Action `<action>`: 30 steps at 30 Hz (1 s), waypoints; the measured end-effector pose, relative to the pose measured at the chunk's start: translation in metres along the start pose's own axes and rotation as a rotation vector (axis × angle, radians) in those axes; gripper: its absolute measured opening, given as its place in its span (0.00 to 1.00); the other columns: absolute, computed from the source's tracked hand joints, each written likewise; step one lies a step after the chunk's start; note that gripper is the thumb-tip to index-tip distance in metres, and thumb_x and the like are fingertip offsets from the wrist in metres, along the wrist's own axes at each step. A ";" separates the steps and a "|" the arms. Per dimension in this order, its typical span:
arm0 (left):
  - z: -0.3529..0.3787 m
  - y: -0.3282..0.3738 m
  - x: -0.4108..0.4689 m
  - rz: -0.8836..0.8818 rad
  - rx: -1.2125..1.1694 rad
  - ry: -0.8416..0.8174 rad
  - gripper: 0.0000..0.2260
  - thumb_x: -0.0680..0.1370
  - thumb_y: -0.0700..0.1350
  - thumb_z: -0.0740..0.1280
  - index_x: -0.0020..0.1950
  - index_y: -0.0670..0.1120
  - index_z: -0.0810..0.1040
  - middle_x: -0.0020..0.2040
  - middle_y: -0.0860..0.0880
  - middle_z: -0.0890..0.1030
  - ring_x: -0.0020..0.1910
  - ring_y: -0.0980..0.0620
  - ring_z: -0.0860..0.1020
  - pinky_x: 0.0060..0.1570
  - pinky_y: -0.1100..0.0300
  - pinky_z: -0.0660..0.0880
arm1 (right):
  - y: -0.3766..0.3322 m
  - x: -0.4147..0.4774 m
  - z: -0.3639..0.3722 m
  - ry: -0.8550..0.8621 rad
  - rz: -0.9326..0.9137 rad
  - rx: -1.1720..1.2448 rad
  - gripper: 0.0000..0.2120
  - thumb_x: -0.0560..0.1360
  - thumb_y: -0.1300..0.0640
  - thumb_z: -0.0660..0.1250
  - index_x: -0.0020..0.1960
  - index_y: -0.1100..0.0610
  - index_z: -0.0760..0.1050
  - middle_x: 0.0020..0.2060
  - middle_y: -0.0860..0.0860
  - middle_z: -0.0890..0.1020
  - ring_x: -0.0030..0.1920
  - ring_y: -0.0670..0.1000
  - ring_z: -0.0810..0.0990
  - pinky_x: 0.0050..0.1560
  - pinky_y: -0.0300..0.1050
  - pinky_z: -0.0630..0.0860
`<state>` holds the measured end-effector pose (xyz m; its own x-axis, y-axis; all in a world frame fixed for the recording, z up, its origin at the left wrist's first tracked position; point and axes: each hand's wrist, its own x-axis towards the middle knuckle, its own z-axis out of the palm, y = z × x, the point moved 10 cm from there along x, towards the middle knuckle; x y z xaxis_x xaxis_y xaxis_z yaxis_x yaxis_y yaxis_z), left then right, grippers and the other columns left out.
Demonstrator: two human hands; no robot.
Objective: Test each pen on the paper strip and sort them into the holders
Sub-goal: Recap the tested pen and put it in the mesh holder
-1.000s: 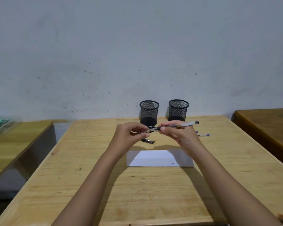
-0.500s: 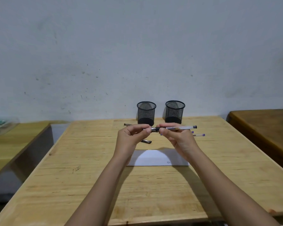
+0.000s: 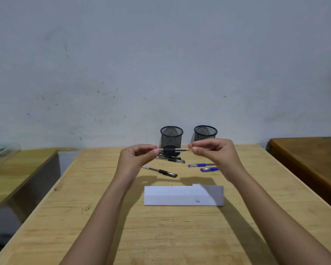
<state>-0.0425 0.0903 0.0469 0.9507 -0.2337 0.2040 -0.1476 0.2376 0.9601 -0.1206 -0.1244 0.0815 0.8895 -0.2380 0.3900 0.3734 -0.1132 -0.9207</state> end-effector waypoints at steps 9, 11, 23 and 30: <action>0.042 0.052 0.072 0.223 0.259 -0.034 0.09 0.70 0.39 0.74 0.50 0.43 0.83 0.44 0.44 0.85 0.45 0.52 0.83 0.51 0.60 0.78 | 0.017 0.049 0.038 -0.206 -0.082 -0.666 0.10 0.66 0.67 0.72 0.45 0.58 0.82 0.33 0.48 0.82 0.34 0.42 0.80 0.41 0.35 0.79; 0.048 0.047 0.090 0.237 0.257 -0.044 0.09 0.71 0.43 0.74 0.49 0.45 0.83 0.44 0.46 0.85 0.47 0.51 0.83 0.53 0.57 0.78 | 0.022 0.065 0.031 -0.120 -0.085 -0.589 0.10 0.65 0.68 0.70 0.41 0.55 0.80 0.32 0.48 0.80 0.32 0.42 0.78 0.40 0.35 0.77; 0.053 -0.058 0.154 0.112 0.814 -0.200 0.33 0.72 0.55 0.71 0.71 0.43 0.65 0.68 0.47 0.70 0.66 0.51 0.69 0.67 0.53 0.67 | 0.083 0.148 -0.001 0.193 -0.013 -0.318 0.08 0.71 0.63 0.69 0.42 0.53 0.71 0.40 0.50 0.81 0.41 0.41 0.81 0.44 0.33 0.76; 0.055 -0.079 0.158 0.077 0.668 -0.247 0.15 0.73 0.54 0.70 0.57 0.57 0.70 0.54 0.56 0.78 0.54 0.64 0.75 0.53 0.70 0.72 | 0.106 0.162 0.015 0.055 0.046 -0.595 0.04 0.71 0.58 0.70 0.45 0.57 0.78 0.40 0.50 0.82 0.43 0.48 0.79 0.39 0.27 0.70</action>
<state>0.1043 -0.0169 0.0138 0.8531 -0.4648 0.2369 -0.4221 -0.3481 0.8370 0.0665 -0.1604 0.0470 0.8805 -0.3028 0.3647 0.1094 -0.6189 -0.7778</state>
